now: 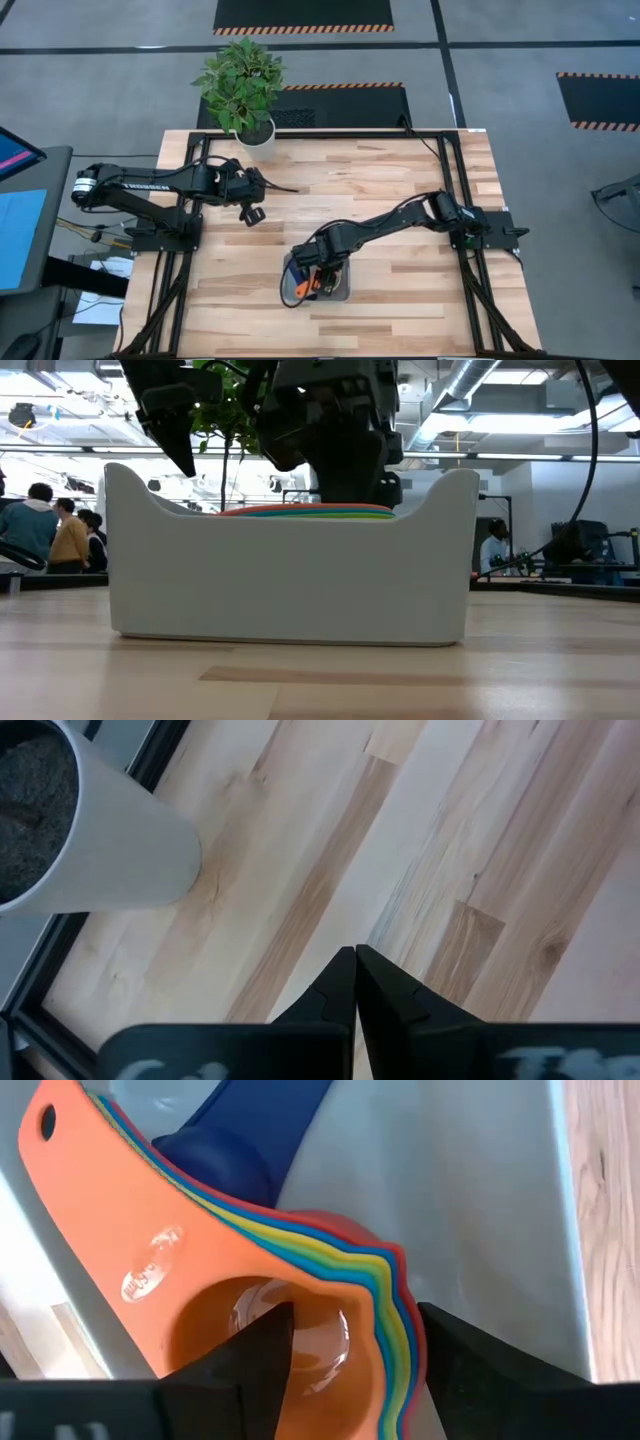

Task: Nest measuring cups in basket
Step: Remove the stacked measuring cups from the gray bin

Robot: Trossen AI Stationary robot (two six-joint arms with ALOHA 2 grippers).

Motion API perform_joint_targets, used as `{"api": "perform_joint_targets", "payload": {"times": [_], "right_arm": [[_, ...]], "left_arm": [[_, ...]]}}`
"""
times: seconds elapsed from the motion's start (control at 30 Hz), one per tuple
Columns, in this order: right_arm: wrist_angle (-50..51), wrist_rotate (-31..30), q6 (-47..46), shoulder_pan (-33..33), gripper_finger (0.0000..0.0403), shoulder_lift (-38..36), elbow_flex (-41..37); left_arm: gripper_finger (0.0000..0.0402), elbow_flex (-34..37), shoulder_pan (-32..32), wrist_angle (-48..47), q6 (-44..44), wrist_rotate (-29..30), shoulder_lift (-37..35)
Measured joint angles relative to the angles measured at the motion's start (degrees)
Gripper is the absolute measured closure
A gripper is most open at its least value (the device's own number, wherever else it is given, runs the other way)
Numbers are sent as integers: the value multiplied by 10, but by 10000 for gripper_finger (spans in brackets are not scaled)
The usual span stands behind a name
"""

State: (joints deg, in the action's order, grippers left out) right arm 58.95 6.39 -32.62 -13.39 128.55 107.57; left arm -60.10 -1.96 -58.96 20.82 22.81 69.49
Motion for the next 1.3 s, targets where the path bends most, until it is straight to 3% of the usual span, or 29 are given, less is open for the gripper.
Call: {"api": "perform_joint_targets", "payload": {"times": [0.57, 1.3], "right_arm": [[-21, 0, -19, 8, 317, 1, -1], [11, 26, -24, 12, 356, 0, 0]], "left_arm": [[401, 0, 0, 0, -11, 0, 0], [401, 0, 0, 0, -11, 5, 0]]}}
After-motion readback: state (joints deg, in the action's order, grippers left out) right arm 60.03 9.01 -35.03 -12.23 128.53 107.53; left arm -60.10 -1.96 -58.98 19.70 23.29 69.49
